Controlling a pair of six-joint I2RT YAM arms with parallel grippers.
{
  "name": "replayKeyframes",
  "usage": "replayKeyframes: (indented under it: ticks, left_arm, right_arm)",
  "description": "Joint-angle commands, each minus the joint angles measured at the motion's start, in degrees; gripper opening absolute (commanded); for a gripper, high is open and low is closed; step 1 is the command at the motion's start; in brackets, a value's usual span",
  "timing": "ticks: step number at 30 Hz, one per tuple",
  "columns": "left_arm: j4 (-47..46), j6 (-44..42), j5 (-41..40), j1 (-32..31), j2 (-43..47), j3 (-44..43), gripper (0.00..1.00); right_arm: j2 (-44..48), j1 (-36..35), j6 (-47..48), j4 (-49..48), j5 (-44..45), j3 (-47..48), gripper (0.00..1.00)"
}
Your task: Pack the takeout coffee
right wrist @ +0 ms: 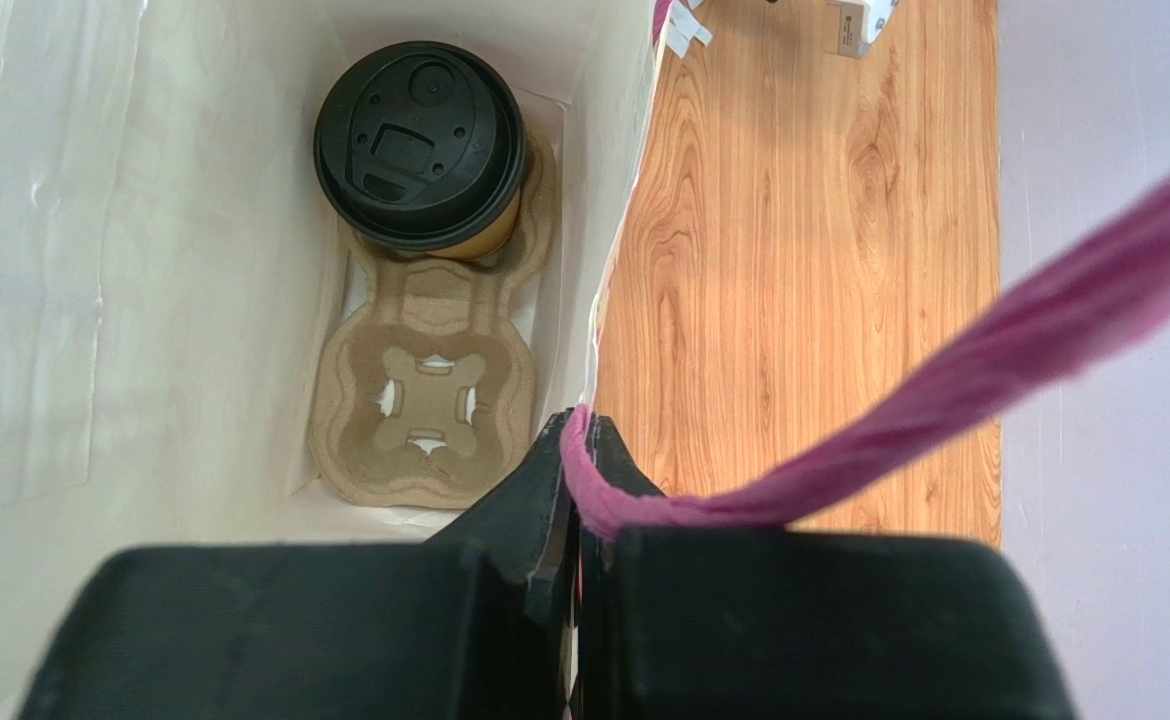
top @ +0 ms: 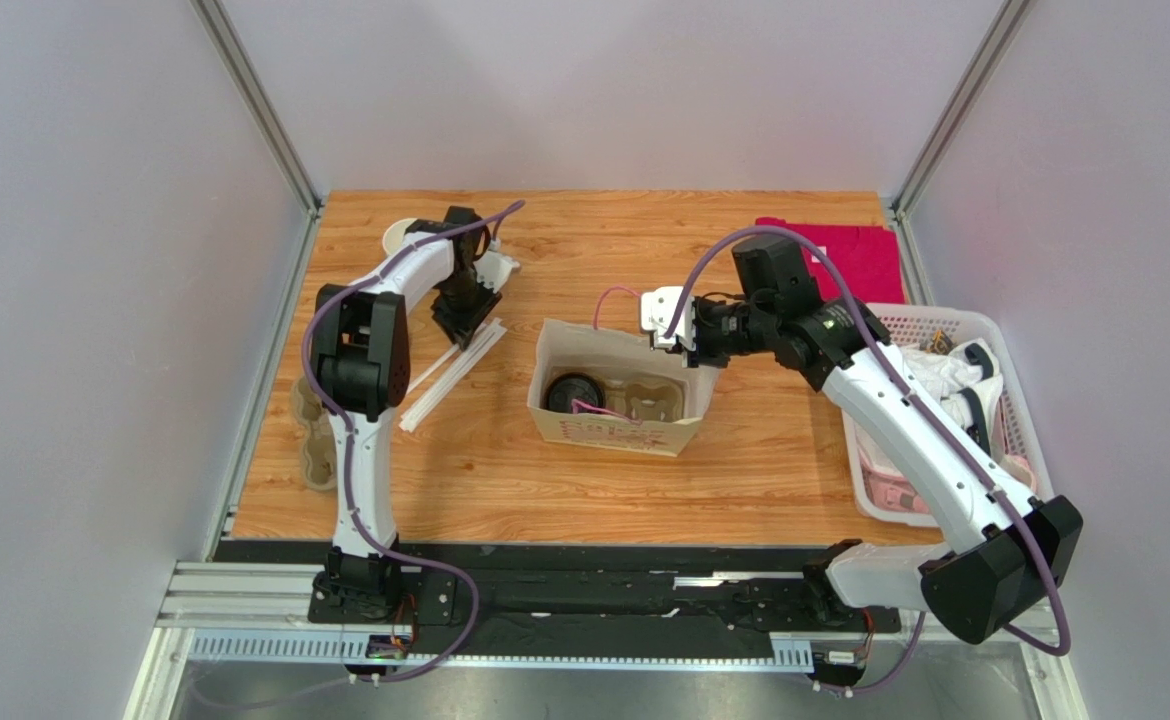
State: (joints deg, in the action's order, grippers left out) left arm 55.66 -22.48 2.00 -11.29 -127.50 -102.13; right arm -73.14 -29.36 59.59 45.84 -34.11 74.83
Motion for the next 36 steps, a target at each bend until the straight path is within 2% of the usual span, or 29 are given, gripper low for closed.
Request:
replayKeyframes:
  ticks: [1, 9, 15, 18, 19, 22, 26, 30, 32, 35, 36]
  left_arm:
    - [-0.37, -0.64, -1.47, -0.22, 1.47, -2.55, 0.33]
    - [-1.26, -0.64, -3.67, -0.49, -1.08, -1.94, 0.3]
    - [-1.43, -1.25, -5.16, -1.19, -0.73, -1.14, 0.17]
    - [-0.38, -0.12, -4.03, -1.1, 0.84, -1.32, 0.06]
    - [-0.55, 0.24, -1.24, -1.02, 2.07, -1.15, 0.0]
    - [-3.01, 2.6, 3.86, -1.02, 9.62, -0.79, 0.0]
    - [-0.56, 7.35, 11.17, -0.93, 16.74, -9.81, 0.0]
    - [2.52, 9.47, 18.46, -0.75, 19.74, -20.64, 0.0]
    - [2.35, 10.69, 24.79, -0.75, 21.58, -26.07, 0.0]
    - [-1.5, 12.89, 34.19, -0.84, 25.09, -28.04, 0.0]
    - [-4.56, 14.73, 38.13, -0.93, 26.15, -27.43, 0.0]
  right_arm:
    - [-0.68, 0.36, -0.09, 0.39, -0.35, 2.6, 0.0]
    - [-1.82, 0.36, 1.75, 0.74, 0.45, 2.25, 0.0]
    - [-3.32, 0.54, 1.76, -0.05, 0.71, 2.78, 0.0]
    - [-4.37, 1.15, 1.23, -0.23, 1.15, 3.04, 0.0]
    - [-4.64, 1.33, 1.05, -0.23, 1.24, 3.3, 0.0]
    - [-5.25, 1.77, 1.14, -0.23, 1.15, 3.31, 0.0]
    - [-6.04, 1.77, 0.35, -1.46, 0.89, 3.66, 0.0]
    - [-7.54, 1.77, -0.53, -1.72, 1.32, 5.68, 0.0]
    - [-8.33, 1.77, -1.58, -1.64, 1.76, 7.17, 0.0]
    - [-9.21, 1.77, -2.29, -0.06, 1.33, 8.75, 0.03]
    - [-9.3, 1.77, -2.64, 0.12, 1.24, 8.93, 0.07]
